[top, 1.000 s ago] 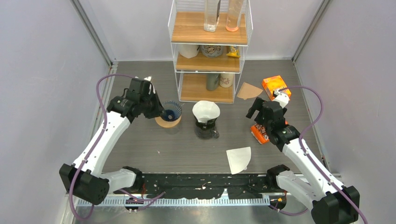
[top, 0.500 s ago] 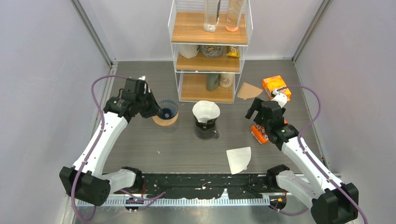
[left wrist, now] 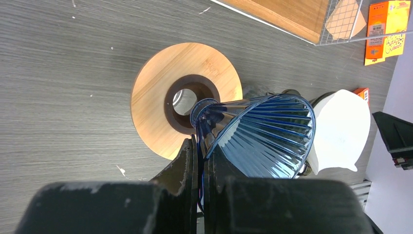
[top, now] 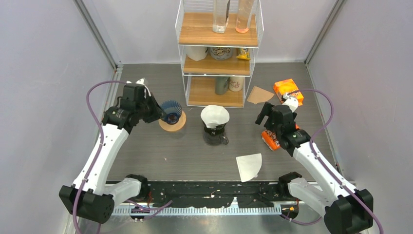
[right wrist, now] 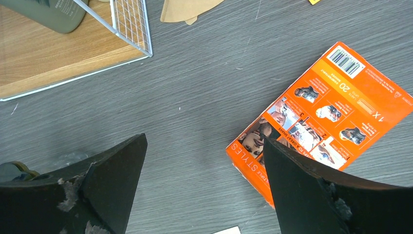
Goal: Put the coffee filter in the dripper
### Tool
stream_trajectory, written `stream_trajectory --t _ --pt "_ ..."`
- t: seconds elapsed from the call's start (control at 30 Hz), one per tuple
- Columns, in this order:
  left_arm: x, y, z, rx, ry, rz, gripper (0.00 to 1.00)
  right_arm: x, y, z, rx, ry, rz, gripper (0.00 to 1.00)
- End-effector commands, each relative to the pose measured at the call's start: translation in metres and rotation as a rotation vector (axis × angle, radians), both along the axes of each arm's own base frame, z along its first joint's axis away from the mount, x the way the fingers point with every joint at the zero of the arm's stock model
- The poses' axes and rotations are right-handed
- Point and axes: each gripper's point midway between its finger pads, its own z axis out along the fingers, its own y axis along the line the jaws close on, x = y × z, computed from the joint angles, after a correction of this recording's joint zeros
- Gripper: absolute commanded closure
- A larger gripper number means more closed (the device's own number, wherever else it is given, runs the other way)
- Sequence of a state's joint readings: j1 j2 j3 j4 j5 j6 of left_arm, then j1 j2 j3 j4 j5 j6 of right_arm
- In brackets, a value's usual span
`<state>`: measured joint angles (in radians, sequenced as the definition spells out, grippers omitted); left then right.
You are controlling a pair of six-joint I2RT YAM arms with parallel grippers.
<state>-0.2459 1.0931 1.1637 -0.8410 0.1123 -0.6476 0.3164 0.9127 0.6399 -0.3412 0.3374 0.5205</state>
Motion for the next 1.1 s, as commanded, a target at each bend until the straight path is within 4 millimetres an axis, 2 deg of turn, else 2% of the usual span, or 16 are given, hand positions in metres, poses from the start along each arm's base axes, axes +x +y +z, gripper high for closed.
stream_trajectory --t 0.0,0.17,0.47,0.77,1.07 --pt "0.015 0.002 0.002 -0.01 -0.036 0.025 1.0 0.008 -0.001 0.009 -0.003 -0.035 -0.005 0.05" --pt "0.023 0.001 -0.011 -0.019 -0.017 0.039 1.0 0.009 0.002 0.008 -0.004 -0.027 0.011 0.04" --pt "0.024 0.008 -0.032 0.019 0.058 0.075 1.0 0.009 0.003 0.006 -0.014 -0.018 0.024 0.05" --pt "0.009 0.005 -0.057 0.03 0.245 0.06 1.0 0.008 0.002 0.004 -0.025 -0.014 0.033 0.05" --pt "-0.019 0.016 -0.092 0.128 0.477 0.046 1.0 0.007 0.001 0.001 -0.034 -0.006 0.034 0.04"
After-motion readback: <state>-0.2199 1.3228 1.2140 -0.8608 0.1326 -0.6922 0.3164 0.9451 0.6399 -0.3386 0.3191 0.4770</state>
